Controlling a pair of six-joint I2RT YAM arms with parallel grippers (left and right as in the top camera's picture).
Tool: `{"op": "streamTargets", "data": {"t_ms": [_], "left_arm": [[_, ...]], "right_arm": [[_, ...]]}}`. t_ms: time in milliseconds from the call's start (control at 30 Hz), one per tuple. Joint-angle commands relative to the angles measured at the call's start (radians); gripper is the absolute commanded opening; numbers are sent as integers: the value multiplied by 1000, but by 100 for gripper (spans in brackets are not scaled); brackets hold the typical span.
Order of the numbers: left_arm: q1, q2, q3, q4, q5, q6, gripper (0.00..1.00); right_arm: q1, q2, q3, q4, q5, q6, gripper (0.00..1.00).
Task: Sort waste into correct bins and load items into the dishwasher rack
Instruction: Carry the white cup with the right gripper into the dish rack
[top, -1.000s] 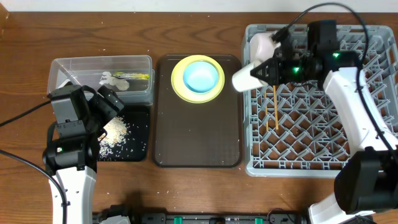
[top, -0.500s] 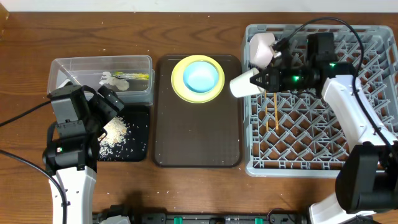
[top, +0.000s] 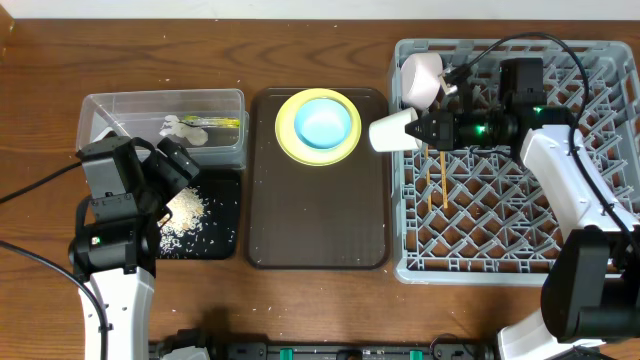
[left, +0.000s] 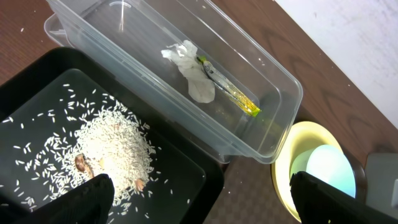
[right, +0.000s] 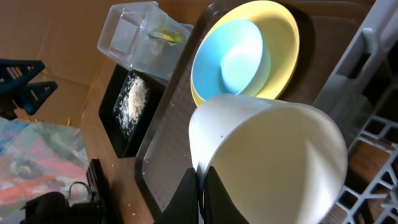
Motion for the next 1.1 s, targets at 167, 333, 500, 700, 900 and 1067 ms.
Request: {"op": "streamTargets", "data": {"t_ms": [167,333,500,700,900,1067], "left_arm": [[5,1,21,-3,-5,2,93],[5,1,21,-3,-5,2,93],[5,1,21,-3,-5,2,93],[5,1,21,-3,-5,2,93],[5,1,21,-3,-5,2,93],[5,1,21,-3,-5,2,94]], "right_arm": [[-27,5,-46,26,36,-22,1],[-50,5,-48,25,74,-29,1],[-58,5,-48,25,84,-56,1],[-60,5,-48,21,84,-82,1],[-60,5,-69,39,84,-92,1],[-58,5,-104,80,76,-92,1]]}}
